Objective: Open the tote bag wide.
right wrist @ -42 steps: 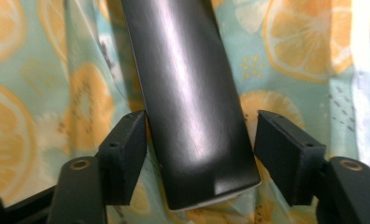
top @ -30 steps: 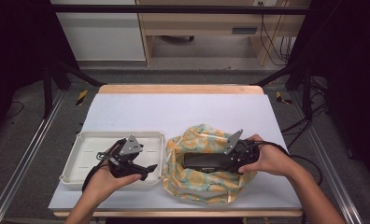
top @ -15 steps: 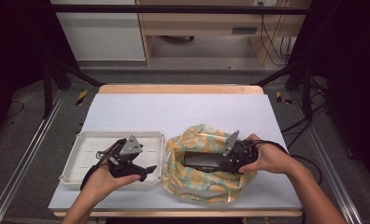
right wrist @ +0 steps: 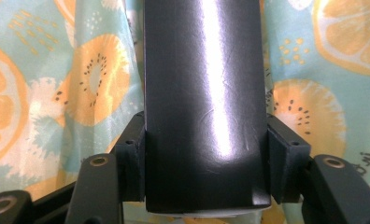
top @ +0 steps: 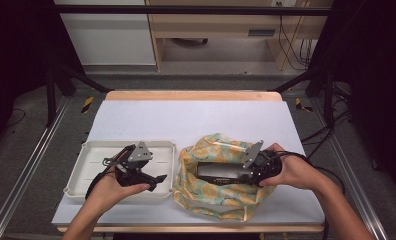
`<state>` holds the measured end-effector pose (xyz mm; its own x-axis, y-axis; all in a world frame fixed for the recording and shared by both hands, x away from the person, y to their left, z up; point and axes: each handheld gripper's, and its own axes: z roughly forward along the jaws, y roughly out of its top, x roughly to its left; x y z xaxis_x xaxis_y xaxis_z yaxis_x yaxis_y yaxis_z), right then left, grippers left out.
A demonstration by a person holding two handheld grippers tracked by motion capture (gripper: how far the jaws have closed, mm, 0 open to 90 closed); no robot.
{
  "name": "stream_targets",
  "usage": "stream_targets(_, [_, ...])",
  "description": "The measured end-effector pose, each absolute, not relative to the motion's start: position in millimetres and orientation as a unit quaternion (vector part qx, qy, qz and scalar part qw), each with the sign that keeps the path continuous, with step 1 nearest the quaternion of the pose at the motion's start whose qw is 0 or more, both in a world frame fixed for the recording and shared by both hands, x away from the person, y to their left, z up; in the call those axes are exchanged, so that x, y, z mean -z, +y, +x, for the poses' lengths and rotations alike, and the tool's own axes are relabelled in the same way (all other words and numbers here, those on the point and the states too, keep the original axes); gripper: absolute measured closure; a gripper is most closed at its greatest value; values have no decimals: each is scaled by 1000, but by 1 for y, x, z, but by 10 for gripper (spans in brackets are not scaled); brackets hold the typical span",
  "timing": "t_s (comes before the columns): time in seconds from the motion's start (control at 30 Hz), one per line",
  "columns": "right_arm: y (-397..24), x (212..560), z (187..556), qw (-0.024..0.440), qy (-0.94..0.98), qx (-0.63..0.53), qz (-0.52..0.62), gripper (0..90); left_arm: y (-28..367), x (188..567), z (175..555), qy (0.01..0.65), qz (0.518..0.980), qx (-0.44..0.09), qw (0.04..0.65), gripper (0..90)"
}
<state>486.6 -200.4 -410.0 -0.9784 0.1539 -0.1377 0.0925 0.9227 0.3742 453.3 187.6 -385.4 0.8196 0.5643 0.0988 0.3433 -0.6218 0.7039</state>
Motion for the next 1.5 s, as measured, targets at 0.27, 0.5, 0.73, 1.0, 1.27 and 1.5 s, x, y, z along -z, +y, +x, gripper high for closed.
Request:
stream_targets(0.27, [-202,401,482,95,972,-206,56,432,189,379,455,254,890,-160,345,123])
stream_targets(0.5, [-196,406,483,95,975,-195,54,432,185,379,455,250,892,-159,342,123])
stream_targets(0.73, [-189,400,487,97,972,-210,49,432,185,378,454,248,893,-162,339,122])
stream_targets(1.0, [-182,404,491,96,970,-218,51,432,186,377,453,247,894,-163,337,121])
stream_targets(1.27, [-187,384,484,103,966,-232,50,433,186,369,453,242,897,-169,330,118])
stream_targets(1.5, [-195,371,482,108,957,-262,60,433,182,362,451,233,899,-172,327,118])
